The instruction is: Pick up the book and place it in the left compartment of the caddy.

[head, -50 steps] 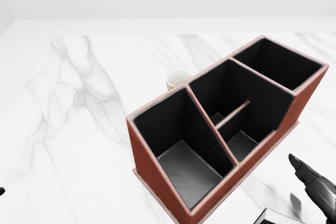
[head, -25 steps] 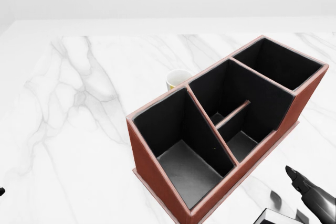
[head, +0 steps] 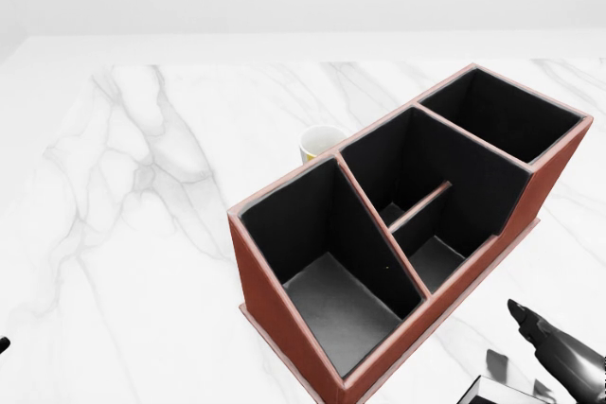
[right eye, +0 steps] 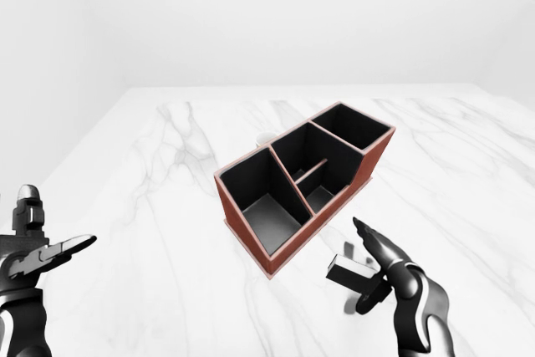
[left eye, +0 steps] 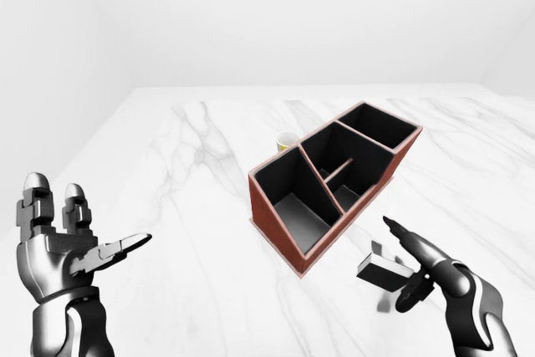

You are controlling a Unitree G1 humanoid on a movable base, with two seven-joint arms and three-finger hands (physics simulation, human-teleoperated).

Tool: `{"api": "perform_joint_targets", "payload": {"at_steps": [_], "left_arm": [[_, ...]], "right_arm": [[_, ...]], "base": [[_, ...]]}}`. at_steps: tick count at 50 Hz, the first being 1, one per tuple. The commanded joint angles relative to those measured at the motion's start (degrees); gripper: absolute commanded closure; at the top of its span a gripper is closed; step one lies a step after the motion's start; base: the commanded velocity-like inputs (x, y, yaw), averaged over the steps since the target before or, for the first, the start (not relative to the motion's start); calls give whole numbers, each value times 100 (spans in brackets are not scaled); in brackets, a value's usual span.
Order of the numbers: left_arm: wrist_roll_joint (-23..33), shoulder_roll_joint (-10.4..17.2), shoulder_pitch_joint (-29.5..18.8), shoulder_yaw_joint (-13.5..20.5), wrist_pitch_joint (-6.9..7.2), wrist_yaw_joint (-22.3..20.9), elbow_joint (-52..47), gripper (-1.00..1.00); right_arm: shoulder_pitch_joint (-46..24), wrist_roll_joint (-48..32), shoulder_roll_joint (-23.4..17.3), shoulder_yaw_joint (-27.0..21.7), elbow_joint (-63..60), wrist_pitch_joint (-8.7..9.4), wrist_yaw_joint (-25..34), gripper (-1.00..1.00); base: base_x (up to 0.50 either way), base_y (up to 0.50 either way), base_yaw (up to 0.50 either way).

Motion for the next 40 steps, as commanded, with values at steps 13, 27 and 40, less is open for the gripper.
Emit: {"api": "perform_joint_targets", "payload": {"at_steps": [13, 27, 40], "left_arm": [[-21, 13, -12, 1, -84, -13, 129, -100], [-23, 11, 1, -13, -104, -15, 162, -100], [11, -11, 8, -64, -120, -13, 152, -100]], "right_arm": [[-231, -96, -38, 435, 646, 0, 0, -100], [-230, -19, -53, 584, 739, 0, 0, 100], [-212, -251, -5, 527, -9, 0, 0, 100]], "base": [[0, 0, 0], [0, 0, 0], [0, 0, 0]]}}
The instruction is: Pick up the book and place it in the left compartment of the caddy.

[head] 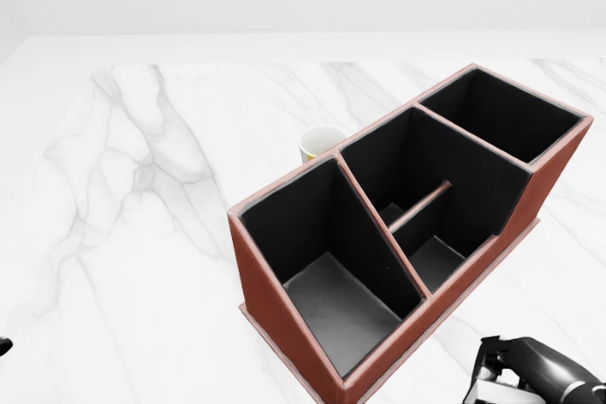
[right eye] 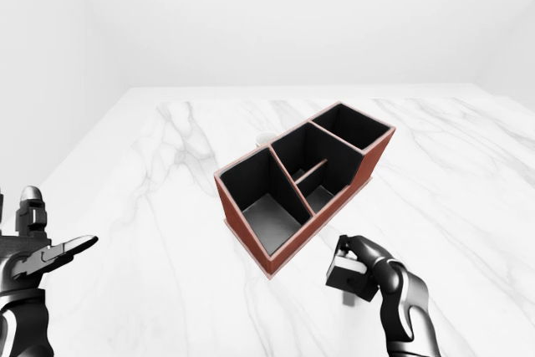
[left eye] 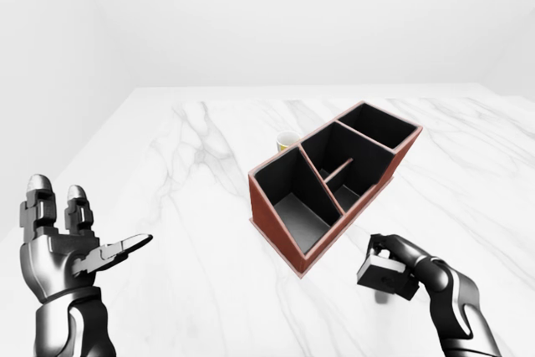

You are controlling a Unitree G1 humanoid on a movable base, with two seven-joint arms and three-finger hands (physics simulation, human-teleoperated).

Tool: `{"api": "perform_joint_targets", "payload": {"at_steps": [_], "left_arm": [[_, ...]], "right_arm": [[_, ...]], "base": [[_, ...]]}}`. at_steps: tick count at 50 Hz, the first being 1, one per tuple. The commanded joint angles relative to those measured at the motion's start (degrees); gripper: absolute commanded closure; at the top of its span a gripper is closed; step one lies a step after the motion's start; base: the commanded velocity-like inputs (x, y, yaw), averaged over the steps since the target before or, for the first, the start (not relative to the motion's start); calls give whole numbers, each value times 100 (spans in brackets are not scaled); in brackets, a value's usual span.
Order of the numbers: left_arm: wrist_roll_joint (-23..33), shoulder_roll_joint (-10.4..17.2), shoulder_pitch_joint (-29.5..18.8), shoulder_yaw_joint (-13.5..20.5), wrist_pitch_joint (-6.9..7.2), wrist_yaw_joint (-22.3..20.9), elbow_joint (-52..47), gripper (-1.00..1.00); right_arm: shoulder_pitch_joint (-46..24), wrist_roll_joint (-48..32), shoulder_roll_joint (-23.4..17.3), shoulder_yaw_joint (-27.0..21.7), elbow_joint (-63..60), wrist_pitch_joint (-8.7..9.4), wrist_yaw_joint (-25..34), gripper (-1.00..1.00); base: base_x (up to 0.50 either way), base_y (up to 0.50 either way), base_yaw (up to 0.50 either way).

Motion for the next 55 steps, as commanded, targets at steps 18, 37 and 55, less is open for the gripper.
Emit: {"api": "perform_joint_targets", "payload": {"at_steps": [18, 37, 55], "left_arm": [[37, 4, -20, -63, -59, 14, 56, -100], [10, -3, -8, -15, 23, 17, -47, -100], [34, -25, 22, -19, -17, 2, -39, -100]], "right_arm": [[-53, -1564, 426, -340, -3604, 0, -1, 100], [-806, -2525, 479, -277, -5513, 0, -1, 100], [-1331, -1937, -2093, 1519, -6255, 0, -1, 100]], "base": [[0, 0, 0], [0, 0, 0], [0, 0, 0]]}}
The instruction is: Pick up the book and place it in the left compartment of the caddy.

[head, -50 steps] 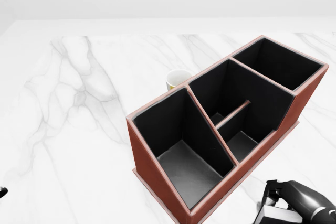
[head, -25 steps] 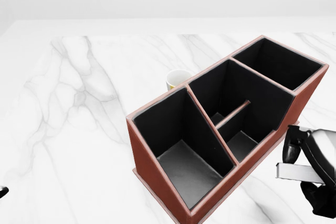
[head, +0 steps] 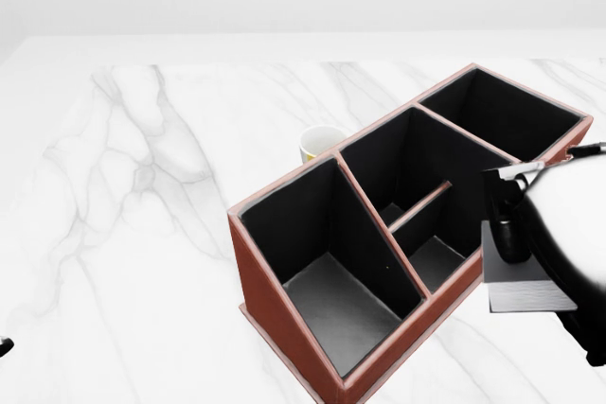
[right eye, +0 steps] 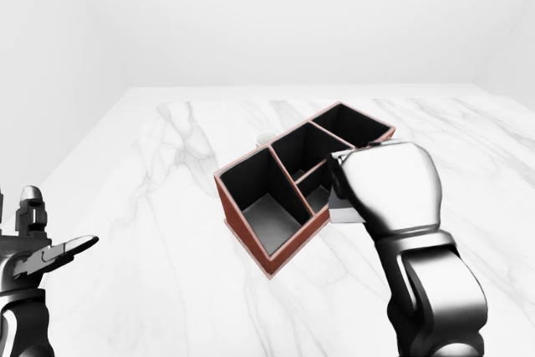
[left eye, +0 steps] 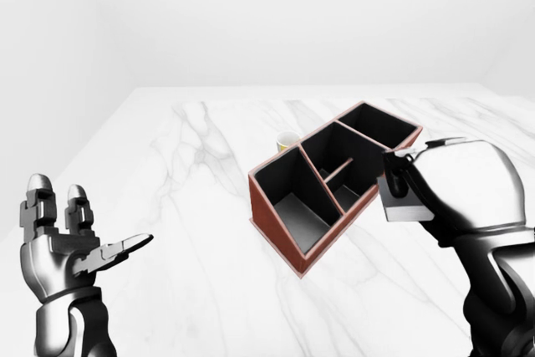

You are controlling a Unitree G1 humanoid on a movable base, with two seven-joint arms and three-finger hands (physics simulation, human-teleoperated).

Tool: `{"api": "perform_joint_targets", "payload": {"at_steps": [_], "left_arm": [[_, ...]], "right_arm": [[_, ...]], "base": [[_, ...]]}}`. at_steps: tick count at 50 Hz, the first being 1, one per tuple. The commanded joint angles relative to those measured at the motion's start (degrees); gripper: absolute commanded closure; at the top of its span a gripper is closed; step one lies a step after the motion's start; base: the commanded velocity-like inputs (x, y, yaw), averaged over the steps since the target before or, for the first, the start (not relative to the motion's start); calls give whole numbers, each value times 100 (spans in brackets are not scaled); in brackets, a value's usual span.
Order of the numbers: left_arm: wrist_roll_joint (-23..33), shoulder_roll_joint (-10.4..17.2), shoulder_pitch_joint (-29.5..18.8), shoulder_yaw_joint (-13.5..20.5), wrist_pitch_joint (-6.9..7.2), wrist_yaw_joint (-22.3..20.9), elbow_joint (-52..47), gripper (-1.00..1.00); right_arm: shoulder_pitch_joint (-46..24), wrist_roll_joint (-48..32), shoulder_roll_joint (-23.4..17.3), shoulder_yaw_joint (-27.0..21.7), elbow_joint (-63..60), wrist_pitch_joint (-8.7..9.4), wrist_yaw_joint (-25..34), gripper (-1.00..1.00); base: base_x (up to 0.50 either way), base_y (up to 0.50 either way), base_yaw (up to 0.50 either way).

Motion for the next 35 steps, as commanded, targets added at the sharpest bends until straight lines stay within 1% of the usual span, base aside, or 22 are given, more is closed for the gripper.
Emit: {"api": "perform_joint_targets", "payload": {"at_steps": [1, 6, 8, 17, 19, 20, 21, 24, 27, 29, 31, 35], "left_arm": [[3, -6, 13, 6, 2, -3, -13, -100], [-3, -12, 21, 21, 1, -16, -16, -100], [-4, -12, 20, 22, 2, -17, -14, -100], [2, -26, 31, 24, -21, -32, -7, -100], [11, -29, 30, 16, -20, -26, -11, -100], [11, -29, 30, 15, -21, -26, -11, -100], [12, -29, 28, 12, -28, -29, 2, -100], [19, -31, 30, 2, -40, -29, 5, -100], [14, -19, 16, 3, -31, -18, 15, -100], [22, -15, 9, -5, -28, -9, 16, -100], [29, -13, 2, -14, -31, -2, 21, -100], [37, 3, -16, -22, -11, 22, 10, -100]], "right_arm": [[-478, 334, -1497, 900, -625, 0, -1, 100], [-782, 495, -1982, 1226, -757, 0, -1, 100], [-878, 539, -2103, 1314, -767, 0, -1, 100], [-1255, 724, -2291, 1516, -768, 0, -1, 100], [-1495, 960, -2194, 1620, -768, 0, -1, 100], [-1540, 981, -2236, 1657, -768, 0, -1, 100], [-1686, 1209, -2233, 1668, -768, 0, -1, 100], [-2019, 1677, -2513, 1595, -768, 0, -1, 100], [-2285, 2114, -2575, 1544, -768, 0, -1, 100], [-2355, 2300, -2594, 1474, -768, 0, -1, 100], [-2403, 2599, -2498, 1281, -768, 0, -1, 100], [-2377, 2680, -2488, 1184, -767, 0, -1, 100]], "base": [[0, 0, 0], [0, 0, 0], [0, 0, 0], [0, 0, 0], [0, 0, 0], [0, 0, 0], [0, 0, 0], [0, 0, 0], [0, 0, 0], [0, 0, 0], [0, 0, 0], [0, 0, 0]]}}
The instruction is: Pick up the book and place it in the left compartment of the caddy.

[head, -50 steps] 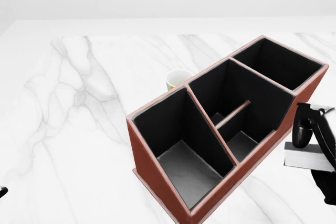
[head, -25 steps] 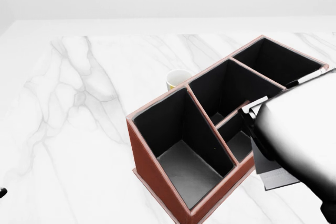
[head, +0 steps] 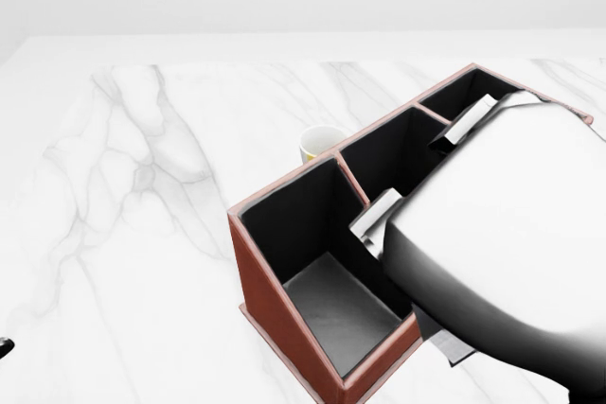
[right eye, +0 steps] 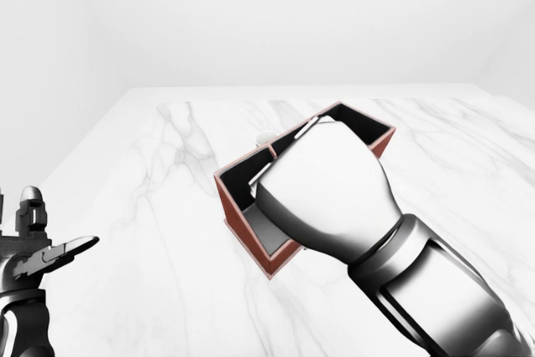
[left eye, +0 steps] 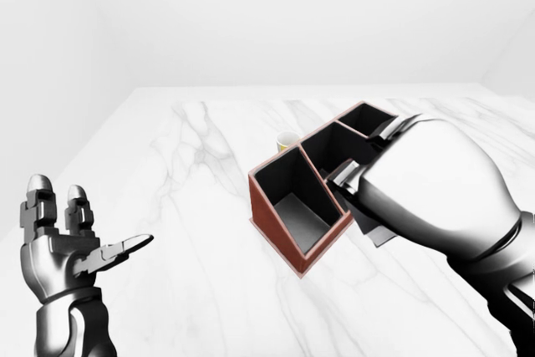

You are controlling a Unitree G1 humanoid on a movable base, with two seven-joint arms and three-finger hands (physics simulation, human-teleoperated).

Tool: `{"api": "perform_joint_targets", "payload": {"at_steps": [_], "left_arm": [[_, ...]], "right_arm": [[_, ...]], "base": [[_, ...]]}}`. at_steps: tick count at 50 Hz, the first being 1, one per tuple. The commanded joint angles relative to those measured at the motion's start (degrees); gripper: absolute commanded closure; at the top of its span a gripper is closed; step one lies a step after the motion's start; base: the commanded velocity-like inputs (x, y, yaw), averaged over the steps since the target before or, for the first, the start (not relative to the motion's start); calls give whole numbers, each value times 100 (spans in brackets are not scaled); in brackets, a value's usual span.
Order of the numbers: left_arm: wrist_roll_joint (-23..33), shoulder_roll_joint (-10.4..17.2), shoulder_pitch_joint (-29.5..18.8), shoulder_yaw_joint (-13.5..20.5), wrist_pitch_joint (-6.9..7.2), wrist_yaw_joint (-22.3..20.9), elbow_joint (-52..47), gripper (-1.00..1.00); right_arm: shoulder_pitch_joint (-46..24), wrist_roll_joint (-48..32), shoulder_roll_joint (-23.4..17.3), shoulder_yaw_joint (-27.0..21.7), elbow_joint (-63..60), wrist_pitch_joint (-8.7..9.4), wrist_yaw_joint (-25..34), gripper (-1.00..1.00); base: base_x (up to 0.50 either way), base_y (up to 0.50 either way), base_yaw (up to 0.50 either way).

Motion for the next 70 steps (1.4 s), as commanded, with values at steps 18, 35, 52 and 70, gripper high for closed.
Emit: {"api": "perform_joint_targets", "payload": {"at_steps": [18, 35, 52, 70], "left_arm": [[13, 45, -53, -17, -13, 47, 41, -100], [50, 20, -19, -49, -62, 37, 59, -100], [66, 16, -25, -60, -52, 53, 33, -100], [70, -4, -10, -48, -39, 32, -1, -100]], "right_arm": [[-606, 1514, 421, -882, 446, 0, -1, 100], [-759, 1888, 1074, -1112, 992, 0, -1, 100], [-441, 2907, 1392, -1028, 951, 0, -1, 100], [-189, 4743, 1396, -1298, 1152, 0, -1, 100]], "base": [[0, 0, 0], [0, 0, 0], [0, 0, 0], [0, 0, 0]]}}
